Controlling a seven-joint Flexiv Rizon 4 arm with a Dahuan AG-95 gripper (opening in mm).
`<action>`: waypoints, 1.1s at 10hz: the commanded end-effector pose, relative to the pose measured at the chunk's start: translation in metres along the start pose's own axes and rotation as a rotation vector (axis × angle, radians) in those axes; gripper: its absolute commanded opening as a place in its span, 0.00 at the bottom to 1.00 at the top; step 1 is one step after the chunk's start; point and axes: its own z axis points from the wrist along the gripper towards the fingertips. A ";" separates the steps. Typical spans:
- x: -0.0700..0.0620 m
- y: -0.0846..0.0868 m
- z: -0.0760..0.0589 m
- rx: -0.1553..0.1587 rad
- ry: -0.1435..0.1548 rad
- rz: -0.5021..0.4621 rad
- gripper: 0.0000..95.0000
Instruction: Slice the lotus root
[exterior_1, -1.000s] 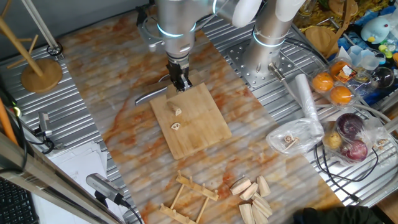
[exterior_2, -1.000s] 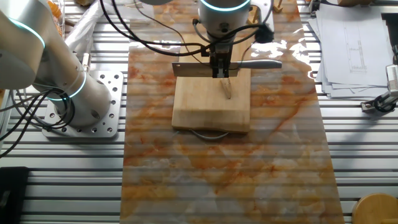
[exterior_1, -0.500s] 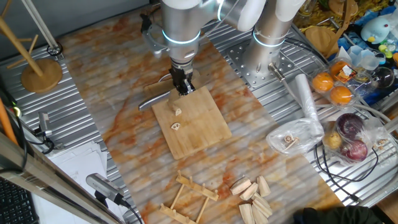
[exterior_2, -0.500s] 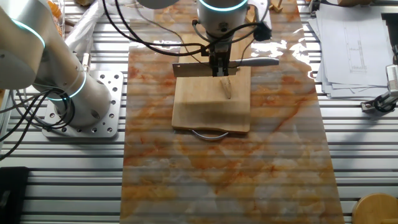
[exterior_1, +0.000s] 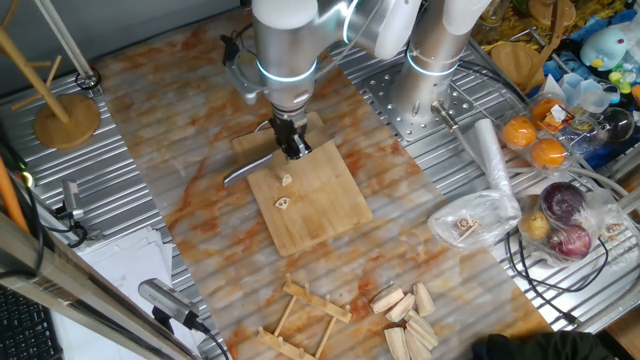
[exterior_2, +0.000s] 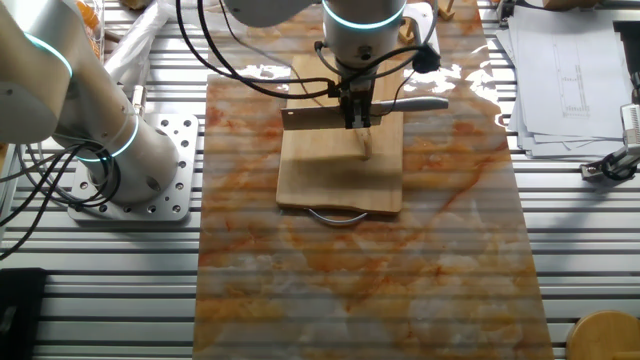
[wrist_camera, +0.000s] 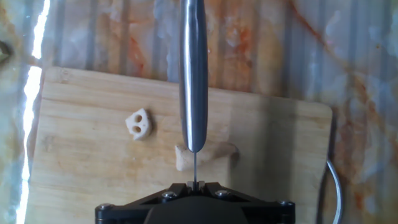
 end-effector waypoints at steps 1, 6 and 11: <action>-0.002 0.003 0.001 0.009 0.000 0.006 0.00; -0.004 0.002 0.011 0.019 -0.008 -0.001 0.00; -0.004 0.002 0.013 0.019 -0.017 -0.002 0.00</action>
